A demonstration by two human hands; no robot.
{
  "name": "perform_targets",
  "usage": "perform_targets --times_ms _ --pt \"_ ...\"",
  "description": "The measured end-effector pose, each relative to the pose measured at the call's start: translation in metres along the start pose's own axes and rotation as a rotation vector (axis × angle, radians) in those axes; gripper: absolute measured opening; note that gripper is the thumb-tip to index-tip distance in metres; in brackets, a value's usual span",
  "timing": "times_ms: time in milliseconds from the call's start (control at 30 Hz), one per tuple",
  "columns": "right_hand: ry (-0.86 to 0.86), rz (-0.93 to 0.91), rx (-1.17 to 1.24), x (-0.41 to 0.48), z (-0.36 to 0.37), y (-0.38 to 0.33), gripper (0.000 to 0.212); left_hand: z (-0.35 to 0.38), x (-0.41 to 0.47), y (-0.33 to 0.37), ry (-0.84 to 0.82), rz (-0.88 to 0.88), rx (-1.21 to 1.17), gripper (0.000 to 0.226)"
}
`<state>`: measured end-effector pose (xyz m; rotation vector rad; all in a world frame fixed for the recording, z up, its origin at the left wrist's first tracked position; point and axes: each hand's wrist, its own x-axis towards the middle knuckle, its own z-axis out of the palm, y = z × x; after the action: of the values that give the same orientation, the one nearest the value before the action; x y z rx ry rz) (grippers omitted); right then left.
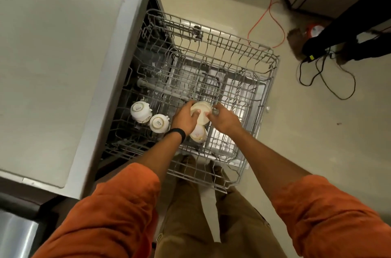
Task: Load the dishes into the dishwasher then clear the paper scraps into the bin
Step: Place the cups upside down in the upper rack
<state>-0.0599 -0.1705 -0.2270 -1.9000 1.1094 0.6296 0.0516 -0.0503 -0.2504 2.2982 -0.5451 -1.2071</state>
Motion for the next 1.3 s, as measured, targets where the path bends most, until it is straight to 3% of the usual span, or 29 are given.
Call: perform_targets --times_ms 300,633,933,1300 --pt "-0.003 -0.134 -0.076 -0.049 -0.037 -0.009 0.05 -0.02 -0.069 0.036 0.086 0.031 0.094 0.049" --pt "0.085 -0.45 -0.143 -0.112 -0.054 -0.087 0.043 -0.076 -0.156 0.056 0.369 0.161 0.144 0.036" --pt "0.118 -0.713 -0.129 -0.174 -0.018 -0.168 0.036 -0.157 -0.243 0.0 0.601 0.2 0.081 0.036" --pt "0.016 -0.928 -0.157 -0.263 0.11 -0.275 0.03 -0.224 -0.362 -0.128 0.866 0.088 -0.024 0.033"
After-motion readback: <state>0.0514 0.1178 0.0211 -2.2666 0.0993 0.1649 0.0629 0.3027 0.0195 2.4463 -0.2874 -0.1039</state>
